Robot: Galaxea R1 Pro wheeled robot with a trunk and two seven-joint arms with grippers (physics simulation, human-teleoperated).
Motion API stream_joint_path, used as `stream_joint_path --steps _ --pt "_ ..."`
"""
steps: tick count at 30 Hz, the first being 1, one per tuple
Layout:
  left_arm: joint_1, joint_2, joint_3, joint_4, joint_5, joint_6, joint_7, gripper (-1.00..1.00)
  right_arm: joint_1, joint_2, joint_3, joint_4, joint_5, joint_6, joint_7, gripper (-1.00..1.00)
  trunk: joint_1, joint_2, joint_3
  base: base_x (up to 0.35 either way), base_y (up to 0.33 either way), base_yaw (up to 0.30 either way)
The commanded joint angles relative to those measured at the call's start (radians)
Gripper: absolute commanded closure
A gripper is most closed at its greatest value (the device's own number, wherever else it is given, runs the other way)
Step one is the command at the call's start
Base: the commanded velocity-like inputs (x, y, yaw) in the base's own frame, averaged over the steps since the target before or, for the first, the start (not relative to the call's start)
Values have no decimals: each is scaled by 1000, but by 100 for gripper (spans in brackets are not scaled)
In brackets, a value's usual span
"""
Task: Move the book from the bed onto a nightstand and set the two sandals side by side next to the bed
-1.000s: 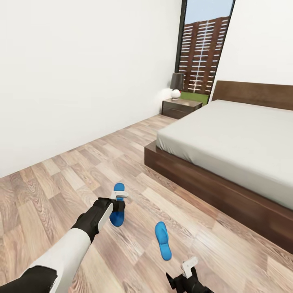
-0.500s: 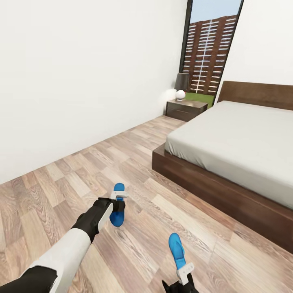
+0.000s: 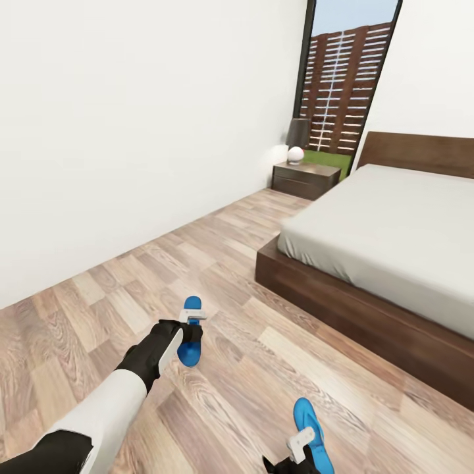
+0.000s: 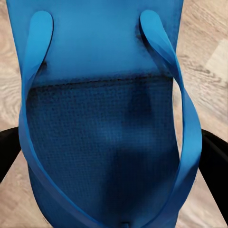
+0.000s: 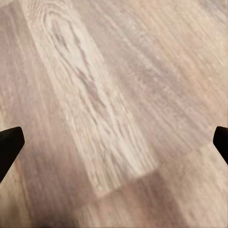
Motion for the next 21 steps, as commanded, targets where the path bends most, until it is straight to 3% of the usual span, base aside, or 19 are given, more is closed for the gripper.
stream_joint_path --steps 1,15,21 --pt "0 1 -4 -2 10 4 7 100 -1 0 4 1 -8 -3 3 -100 0 0 -1 217 241 -240" --pt "0 1 -4 -3 11 6 7 100 -1 0 6 3 -8 -3 4 -100 0 0 -1 48 270 -270" --pt "0 1 -4 -3 10 6 7 100 -1 0 7 4 -6 -3 5 -100 0 0 -1 183 268 -273"
